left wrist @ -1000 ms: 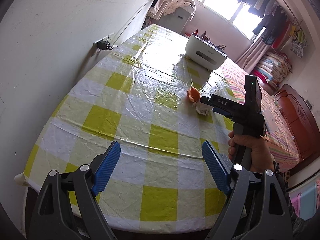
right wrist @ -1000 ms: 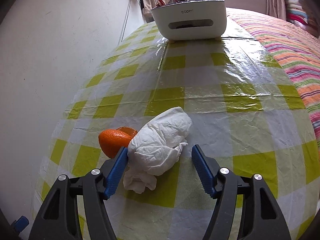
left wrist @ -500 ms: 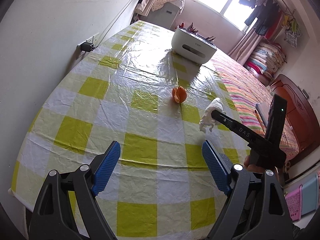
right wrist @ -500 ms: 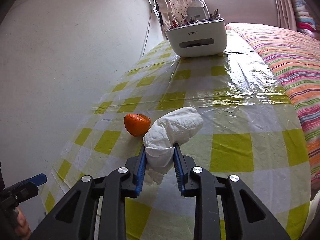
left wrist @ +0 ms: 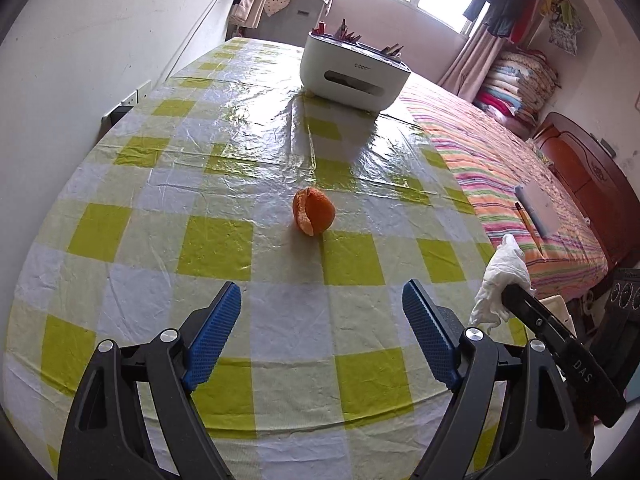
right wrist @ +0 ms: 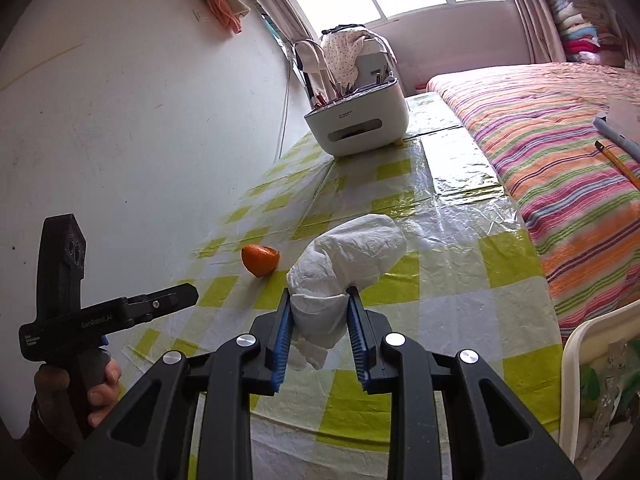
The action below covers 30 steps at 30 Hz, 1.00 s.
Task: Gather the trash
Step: 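Grasp the orange peel with the left tool while the right holds the tissue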
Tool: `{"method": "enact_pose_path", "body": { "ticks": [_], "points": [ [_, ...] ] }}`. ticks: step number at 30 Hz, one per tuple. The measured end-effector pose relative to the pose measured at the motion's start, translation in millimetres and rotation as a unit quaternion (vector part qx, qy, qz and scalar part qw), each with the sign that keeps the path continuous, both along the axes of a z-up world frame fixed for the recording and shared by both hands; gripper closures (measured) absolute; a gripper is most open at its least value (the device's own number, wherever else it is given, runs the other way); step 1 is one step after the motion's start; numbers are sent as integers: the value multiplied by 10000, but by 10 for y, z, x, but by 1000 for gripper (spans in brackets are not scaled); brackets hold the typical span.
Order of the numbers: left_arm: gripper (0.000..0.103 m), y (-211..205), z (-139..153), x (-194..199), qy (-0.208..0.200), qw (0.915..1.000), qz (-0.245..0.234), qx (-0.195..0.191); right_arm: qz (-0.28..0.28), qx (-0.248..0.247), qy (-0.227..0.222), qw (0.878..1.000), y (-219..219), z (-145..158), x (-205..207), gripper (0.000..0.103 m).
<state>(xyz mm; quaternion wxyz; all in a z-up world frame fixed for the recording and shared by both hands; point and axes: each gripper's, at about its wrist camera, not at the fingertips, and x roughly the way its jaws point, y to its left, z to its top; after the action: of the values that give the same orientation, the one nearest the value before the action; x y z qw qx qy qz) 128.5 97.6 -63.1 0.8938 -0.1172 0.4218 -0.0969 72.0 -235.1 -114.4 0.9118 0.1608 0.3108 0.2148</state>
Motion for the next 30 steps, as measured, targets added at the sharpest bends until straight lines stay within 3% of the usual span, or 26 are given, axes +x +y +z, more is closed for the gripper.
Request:
{"method": "enact_pose_path", "body": {
  "ticks": [6, 12, 18, 24, 30],
  "points": [
    [24, -149, -133, 393, 177, 9997, -154, 17, -133, 230, -54, 9996, -147, 4, -40, 77],
    [38, -257, -273, 747, 411, 9988, -196, 185, -190, 343, -190, 9991, -239, 63, -119, 77],
    [40, -319, -345, 958, 550, 9978, -187, 313, -262, 484, -258, 9982, -337, 84, -183, 76],
    [65, -354, -387, 1035, 578, 9967, -131, 547, -342, 576, -384, 9970, -408, 123, -239, 76],
    [75, -365, -356, 1014, 546, 9970, -131, 525, -409, 607, -413, 9965, -445, 118, -267, 76]
  ]
}}
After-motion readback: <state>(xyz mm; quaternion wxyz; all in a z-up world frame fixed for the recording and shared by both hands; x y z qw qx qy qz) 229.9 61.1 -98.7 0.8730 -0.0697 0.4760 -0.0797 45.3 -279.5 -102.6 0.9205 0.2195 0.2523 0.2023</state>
